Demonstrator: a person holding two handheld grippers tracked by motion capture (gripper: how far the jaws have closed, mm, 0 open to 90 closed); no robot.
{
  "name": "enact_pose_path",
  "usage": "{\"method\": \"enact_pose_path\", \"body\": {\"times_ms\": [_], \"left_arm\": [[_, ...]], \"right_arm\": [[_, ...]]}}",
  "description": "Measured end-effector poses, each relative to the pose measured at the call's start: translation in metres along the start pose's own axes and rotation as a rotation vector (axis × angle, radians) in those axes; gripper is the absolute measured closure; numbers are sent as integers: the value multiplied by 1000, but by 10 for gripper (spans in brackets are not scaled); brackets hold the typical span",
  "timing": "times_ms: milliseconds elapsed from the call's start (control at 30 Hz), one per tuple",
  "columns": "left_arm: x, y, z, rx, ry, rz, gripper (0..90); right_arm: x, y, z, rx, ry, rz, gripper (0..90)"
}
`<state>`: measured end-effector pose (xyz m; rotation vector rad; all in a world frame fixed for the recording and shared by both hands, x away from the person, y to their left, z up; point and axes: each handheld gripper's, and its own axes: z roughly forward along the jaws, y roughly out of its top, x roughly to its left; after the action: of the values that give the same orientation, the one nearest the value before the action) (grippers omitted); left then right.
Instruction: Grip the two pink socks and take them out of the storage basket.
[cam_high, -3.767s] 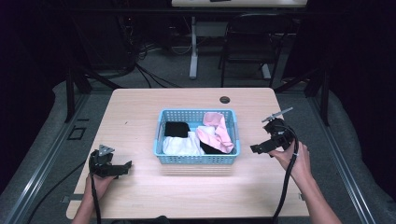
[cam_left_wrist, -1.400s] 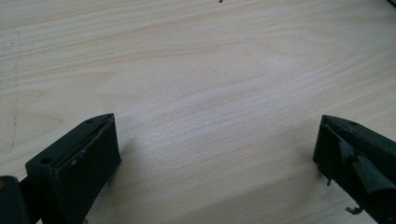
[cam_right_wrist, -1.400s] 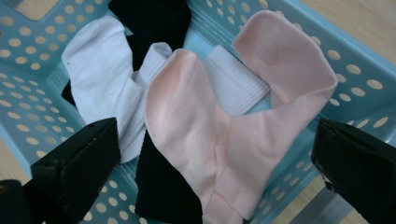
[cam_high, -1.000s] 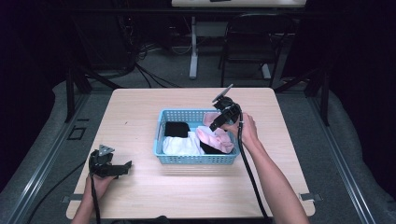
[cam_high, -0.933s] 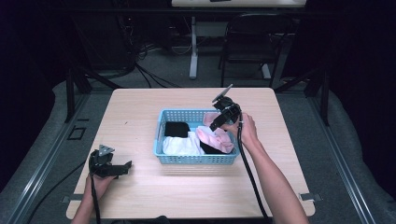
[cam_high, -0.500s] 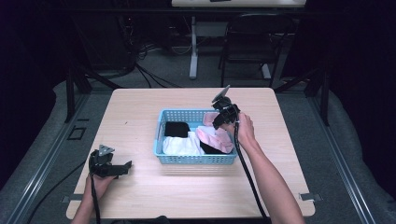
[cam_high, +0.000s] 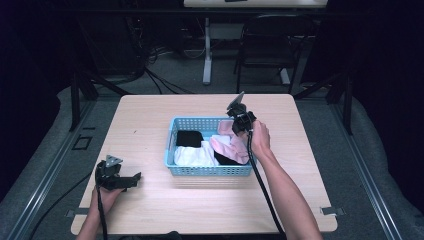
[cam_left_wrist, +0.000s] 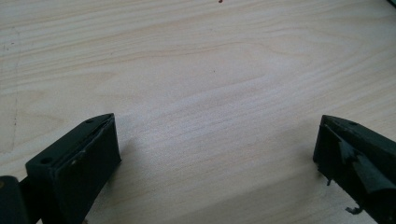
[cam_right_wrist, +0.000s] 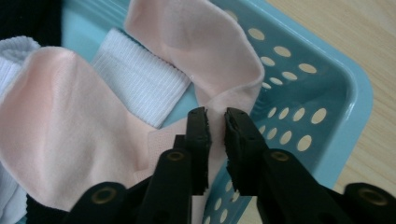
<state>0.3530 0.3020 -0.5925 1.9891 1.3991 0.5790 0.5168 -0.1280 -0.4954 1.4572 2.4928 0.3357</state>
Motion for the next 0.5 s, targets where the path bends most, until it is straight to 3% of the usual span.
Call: {"method": "enact_pose_path", "body": {"times_ms": [167, 267, 300, 333, 367, 400, 433, 500], "left_arm": [[0, 0, 0, 0, 0, 0, 4], [0, 0, 0, 0, 0, 0, 4], [0, 0, 0, 0, 0, 0, 4], [0, 0, 0, 0, 0, 0, 4], [0, 0, 0, 0, 0, 0, 4], [0, 0, 0, 0, 0, 0, 4], [0, 0, 0, 0, 0, 0, 4], [0, 0, 0, 0, 0, 1, 4]], "right_arm": [[0, 0, -1, -7, 0, 4, 899], [0, 0, -2, -13, -2, 0, 895], [0, -1, -3, -30, 0, 11, 851], [1, -1, -4, -29, -12, 14, 683], [1, -1, -4, -29, -12, 14, 683], [2, 0, -3, -17, -41, 12, 577], [3, 1, -2, -12, -44, 11, 534], [2, 1, -1, -1, -53, 3, 503]]}}
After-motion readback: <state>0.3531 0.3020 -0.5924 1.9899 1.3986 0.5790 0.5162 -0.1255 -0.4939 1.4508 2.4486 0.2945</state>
